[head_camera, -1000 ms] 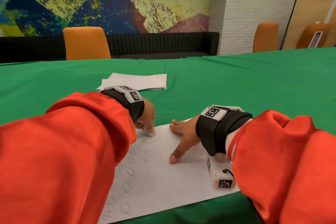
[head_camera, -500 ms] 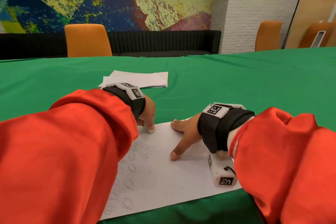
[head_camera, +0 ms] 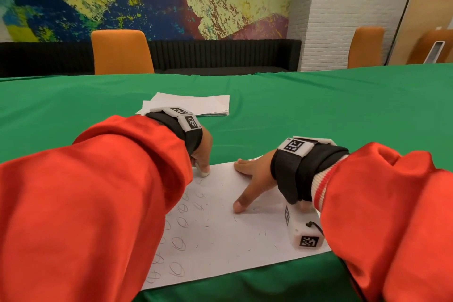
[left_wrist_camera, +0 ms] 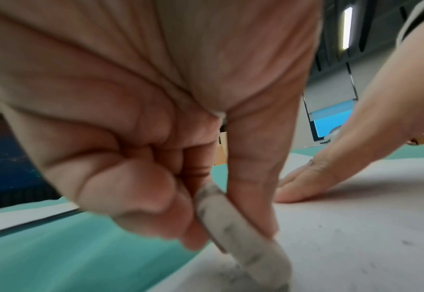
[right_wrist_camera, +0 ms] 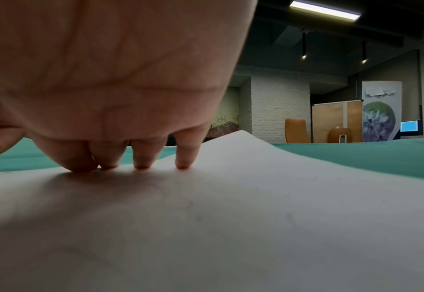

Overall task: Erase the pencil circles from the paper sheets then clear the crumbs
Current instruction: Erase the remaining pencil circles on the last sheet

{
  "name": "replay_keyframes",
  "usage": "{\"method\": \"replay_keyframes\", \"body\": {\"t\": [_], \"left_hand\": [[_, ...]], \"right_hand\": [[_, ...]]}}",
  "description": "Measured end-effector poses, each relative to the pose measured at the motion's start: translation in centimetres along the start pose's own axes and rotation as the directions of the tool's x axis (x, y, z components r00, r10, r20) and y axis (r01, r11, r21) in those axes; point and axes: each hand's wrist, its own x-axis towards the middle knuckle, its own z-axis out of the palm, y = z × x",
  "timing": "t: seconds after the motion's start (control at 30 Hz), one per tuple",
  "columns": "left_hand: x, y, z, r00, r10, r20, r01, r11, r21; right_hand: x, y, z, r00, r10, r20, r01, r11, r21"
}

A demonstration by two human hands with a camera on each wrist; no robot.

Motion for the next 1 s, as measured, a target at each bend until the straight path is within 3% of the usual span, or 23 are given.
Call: {"method": "replay_keyframes", "body": {"t": [0.2, 0.27, 0.4, 0.73, 0.9, 1.0], "left_hand": [[0.5, -1.1, -0.4, 0.998, -0.061, -0.021, 0.062, 0.996, 0.066], [0.7, -1.2, -0.4, 0.997, -0.049, -0.057, 0.052, 0.997, 0.057], [0.3, 0.4, -0.3, 0.999, 0.036, -0.001, -0.036, 0.996, -0.076], [-0.3, -1.5, 0.0, 1.0, -0.003, 0.006, 0.003, 1.0, 0.016], [0.3, -1.5, 0.2, 0.997, 0.069, -0.026, -0.073, 0.979, -0.19], [0.5, -0.8, 0.5, 0.995, 0.101, -0.001, -0.099, 0.974, -0.206]], "right_hand": [[-0.2, -0.1, 0.0, 1.0, -0.002, -0.006, 0.002, 1.0, -0.003], [-0.3, -0.1, -0.1, 1.0, -0.005, -0.007, 0.005, 1.0, 0.001], [-0.2, 0.0, -0.1, 1.0, -0.003, -0.015, 0.003, 1.0, -0.003], [-0.1, 0.0, 0.0, 1.0, -0.01, -0.014, 0.01, 1.0, -0.005], [-0.1, 0.0, 0.0, 1.0, -0.014, -0.018, 0.013, 1.0, -0.02], [-0.1, 0.0, 0.0, 1.0, -0.016, -0.017, 0.016, 1.0, -0.022]]}}
